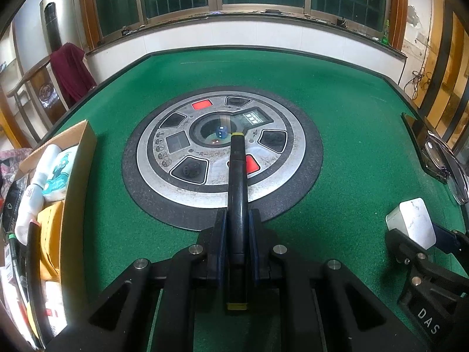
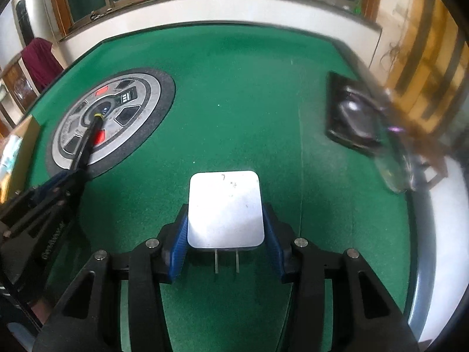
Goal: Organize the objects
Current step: 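Lift the marker and white charger plug off the table with both grippers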
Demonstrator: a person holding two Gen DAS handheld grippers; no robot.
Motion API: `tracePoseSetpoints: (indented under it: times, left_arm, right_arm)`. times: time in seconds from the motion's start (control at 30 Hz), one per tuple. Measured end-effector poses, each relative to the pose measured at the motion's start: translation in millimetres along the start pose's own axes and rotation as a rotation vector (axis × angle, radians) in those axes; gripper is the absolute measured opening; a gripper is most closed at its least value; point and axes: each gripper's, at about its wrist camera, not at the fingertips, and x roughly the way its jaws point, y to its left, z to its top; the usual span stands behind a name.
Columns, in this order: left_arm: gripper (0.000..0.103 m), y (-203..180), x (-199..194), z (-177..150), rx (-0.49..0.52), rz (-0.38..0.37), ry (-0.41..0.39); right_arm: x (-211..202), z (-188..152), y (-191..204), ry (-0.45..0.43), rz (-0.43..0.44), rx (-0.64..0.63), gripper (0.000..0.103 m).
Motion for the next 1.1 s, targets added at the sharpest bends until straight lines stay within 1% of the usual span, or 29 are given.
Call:
tracePoseSetpoints:
  times: [0.03, 0.1, 0.13, 0.23, 0.3, 0.33, 0.37, 0.4, 0.63, 0.73, 0.97, 1.1]
  left_arm:
    - [0.012, 0, 0, 0, 0.000, 0.000, 0.000]
    - [0.012, 0, 0, 0, 0.000, 0.000, 0.000]
    - [0.012, 0, 0, 0, 0.000, 0.000, 0.000]
    - [0.012, 0, 0, 0, 0.000, 0.000, 0.000]
    - [0.012, 0, 1, 0, 0.001, 0.001, 0.000]
    - [0.012, 0, 1, 0, 0.003, 0.003, 0.000]
    - [0.012, -1, -1, 0, 0.007, 0.005, -0.001]
    - [0.012, -1, -1, 0, 0.012, 0.005, -0.001]
    - [0.012, 3, -4, -2, -0.011, -0.009, -0.009]
    - [0.012, 4, -10, -2, -0.010, 0.002, -0.044]
    - [0.012, 4, -29, -3, -0.003, 0.038, -0.138]
    - [0.012, 8, -33, -2, -0.005, 0.050, -0.166]
  right_arm:
    - [0, 1, 0, 0.007, 0.012, -0.007, 0.049]
    - [1, 3, -2, 0.023, 0.050, -0.012, 0.061]
    - [1, 3, -1, 0.024, 0.056, -0.015, 0.063]
    - [2, 1, 8, 0.019, 0.029, -0.050, 0.067]
    - [1, 1, 7, 0.020, 0.030, -0.041, 0.067]
    - [3, 3, 6, 0.025, 0.034, -0.034, 0.067]
    - [3, 3, 5, 0.026, 0.024, -0.029, 0.060]
    - [1, 3, 3, 0.022, 0.001, -0.023, 0.042]
    - [-3, 4, -14, 0.047, 0.082, 0.072, 0.043]
    - [-5, 5, -20, 0.047, 0.098, 0.097, 0.042]
    - [-16, 10, -21, -0.008, 0.099, 0.111, 0.043]
    - [-20, 12, -19, -0.028, 0.103, 0.110, 0.043]
